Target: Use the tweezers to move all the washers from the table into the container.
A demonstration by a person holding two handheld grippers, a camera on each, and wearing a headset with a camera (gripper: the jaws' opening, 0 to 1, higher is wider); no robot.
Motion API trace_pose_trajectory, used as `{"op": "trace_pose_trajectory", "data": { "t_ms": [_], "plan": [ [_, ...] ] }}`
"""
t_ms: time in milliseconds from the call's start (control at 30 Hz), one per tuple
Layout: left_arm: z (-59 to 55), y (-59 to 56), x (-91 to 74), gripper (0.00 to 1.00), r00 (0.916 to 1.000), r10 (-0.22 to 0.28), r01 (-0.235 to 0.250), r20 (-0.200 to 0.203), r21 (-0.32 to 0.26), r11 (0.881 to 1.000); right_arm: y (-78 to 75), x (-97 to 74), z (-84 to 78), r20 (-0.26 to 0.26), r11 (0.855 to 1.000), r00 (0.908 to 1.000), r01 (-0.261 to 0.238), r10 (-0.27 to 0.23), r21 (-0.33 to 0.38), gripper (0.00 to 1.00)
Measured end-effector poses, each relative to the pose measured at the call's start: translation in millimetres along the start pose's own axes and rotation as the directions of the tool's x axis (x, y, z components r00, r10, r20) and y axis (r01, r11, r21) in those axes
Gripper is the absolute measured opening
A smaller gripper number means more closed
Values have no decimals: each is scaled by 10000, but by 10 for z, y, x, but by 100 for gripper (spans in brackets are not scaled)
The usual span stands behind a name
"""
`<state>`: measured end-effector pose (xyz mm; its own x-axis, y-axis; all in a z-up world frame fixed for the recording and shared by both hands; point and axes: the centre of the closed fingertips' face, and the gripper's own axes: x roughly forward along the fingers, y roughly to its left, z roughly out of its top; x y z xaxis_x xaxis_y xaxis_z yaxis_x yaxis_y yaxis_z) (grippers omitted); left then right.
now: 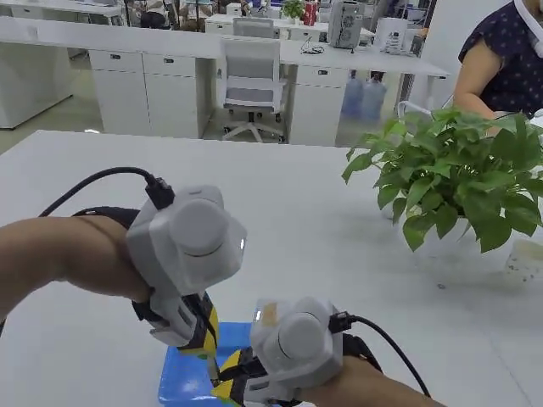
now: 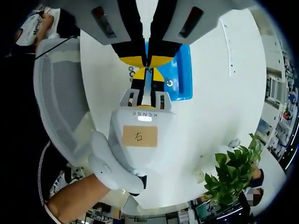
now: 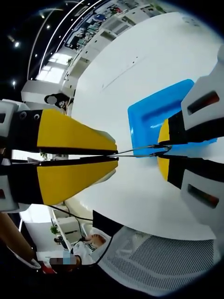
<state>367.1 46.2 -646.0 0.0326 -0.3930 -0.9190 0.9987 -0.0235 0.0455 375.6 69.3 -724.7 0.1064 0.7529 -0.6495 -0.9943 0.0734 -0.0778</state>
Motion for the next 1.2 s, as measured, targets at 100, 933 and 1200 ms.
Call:
{"op": "trace_pose_trajectory", "data": {
  "t_ms": [100, 933, 1200],
  "plan": [
    [0, 65, 20, 5, 10000, 39, -39, 44, -32, 10000, -63, 4, -24, -31, 10000, 10000, 57, -57, 33, 10],
    [-126, 349, 413, 5, 10000, -47, 46, -28, -349, 9994, -313, 256, -365, -483, 9989, 9984, -270, 289, 379, 10],
    [-166, 402, 497, 5, 10000, -43, 42, -6, -484, 9988, -362, 313, -459, -618, 9980, 9975, -322, 355, 547, 10]
  ]
}}
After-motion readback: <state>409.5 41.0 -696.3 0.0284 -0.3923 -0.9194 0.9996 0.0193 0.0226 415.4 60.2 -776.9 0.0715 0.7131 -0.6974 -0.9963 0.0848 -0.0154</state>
